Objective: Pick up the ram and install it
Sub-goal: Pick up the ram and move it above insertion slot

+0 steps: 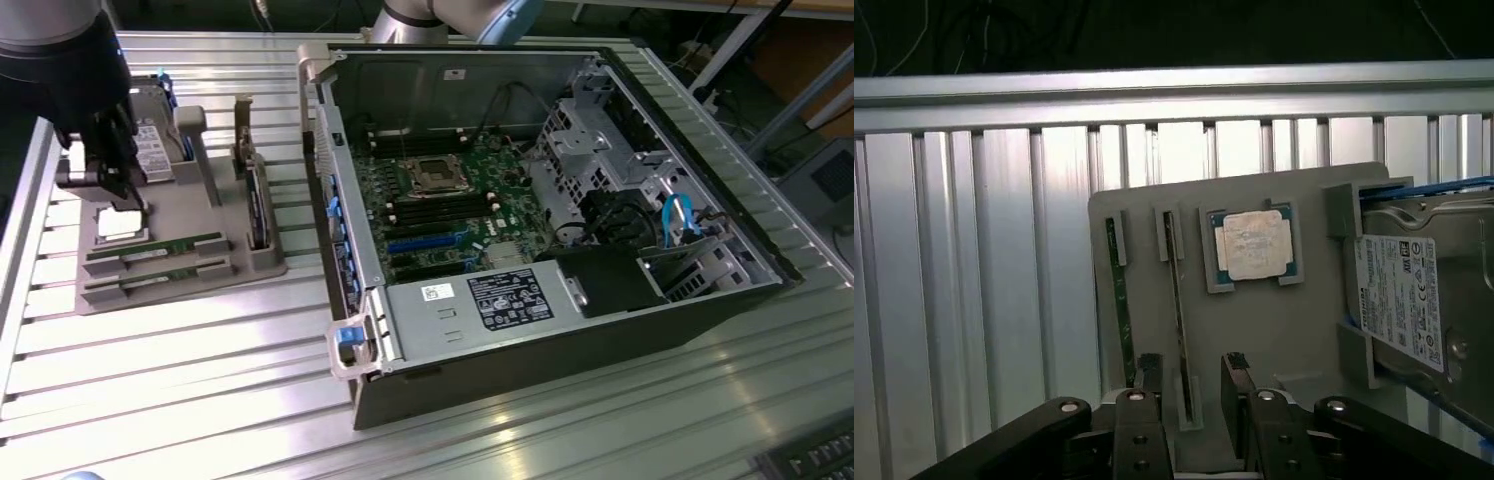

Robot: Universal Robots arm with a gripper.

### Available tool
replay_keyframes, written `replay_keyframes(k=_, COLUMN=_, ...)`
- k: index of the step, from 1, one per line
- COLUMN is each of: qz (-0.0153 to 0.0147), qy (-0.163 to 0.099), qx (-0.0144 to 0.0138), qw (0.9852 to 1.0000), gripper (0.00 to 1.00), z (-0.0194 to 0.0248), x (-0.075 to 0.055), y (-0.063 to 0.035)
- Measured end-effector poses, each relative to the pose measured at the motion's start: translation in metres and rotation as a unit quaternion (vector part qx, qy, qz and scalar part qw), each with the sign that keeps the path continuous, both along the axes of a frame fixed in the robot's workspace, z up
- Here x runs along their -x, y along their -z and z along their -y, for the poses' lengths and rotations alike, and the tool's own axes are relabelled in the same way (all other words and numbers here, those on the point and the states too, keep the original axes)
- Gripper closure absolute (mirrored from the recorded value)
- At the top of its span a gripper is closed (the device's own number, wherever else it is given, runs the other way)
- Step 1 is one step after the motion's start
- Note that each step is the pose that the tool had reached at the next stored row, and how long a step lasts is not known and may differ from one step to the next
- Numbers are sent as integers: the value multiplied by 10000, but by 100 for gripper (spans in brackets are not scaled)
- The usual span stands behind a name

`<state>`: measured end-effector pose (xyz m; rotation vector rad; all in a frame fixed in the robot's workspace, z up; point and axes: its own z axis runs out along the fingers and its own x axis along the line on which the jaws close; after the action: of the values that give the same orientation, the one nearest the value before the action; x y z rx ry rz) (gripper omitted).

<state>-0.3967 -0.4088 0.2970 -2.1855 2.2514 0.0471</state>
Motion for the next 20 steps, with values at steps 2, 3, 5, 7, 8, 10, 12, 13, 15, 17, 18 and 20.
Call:
replay_keyframes(k=2, qz=0, qy=-143, qx=0, qw=9999, gripper=63, z=6, x=0, y=8)
replay_keyframes(k=3, qz=0, qy=-250, qx=0, qw=9997, gripper=63, z=8, x=0, y=13)
replay_keyframes(k=5, qz=-1, qy=-502, qx=0, qw=9987, gripper=63, z=11, x=0, y=25)
replay_keyframes(k=7, qz=-1, qy=-684, qx=0, qw=9977, gripper=63, z=12, x=0, y=35)
replay_keyframes(k=8, qz=0, qy=-755, qx=0, qw=9971, gripper=63, z=13, x=0, y=39)
replay_keyframes(k=10, qz=-1, qy=-897, qx=1, qw=9960, gripper=63, z=14, x=0, y=45)
replay_keyframes(k=12, qz=-1, qy=-939, qx=3, qw=9956, gripper=63, z=14, x=1, y=45)
replay_keyframes(k=13, qz=-1, qy=-940, qx=3, qw=9956, gripper=63, z=14, x=1, y=45)
replay_keyframes(k=15, qz=0, qy=-939, qx=3, qw=9956, gripper=63, z=26, x=2, y=102)
replay_keyframes(k=17, qz=0, qy=-940, qx=3, qw=9956, gripper=63, z=36, x=2, y=142)
replay_keyframes(k=18, qz=0, qy=-940, qx=3, qw=9956, gripper=63, z=42, x=4, y=159)
replay_keyframes(k=20, qz=-1, qy=-935, qx=3, qw=9956, gripper=63, z=66, x=11, y=216)
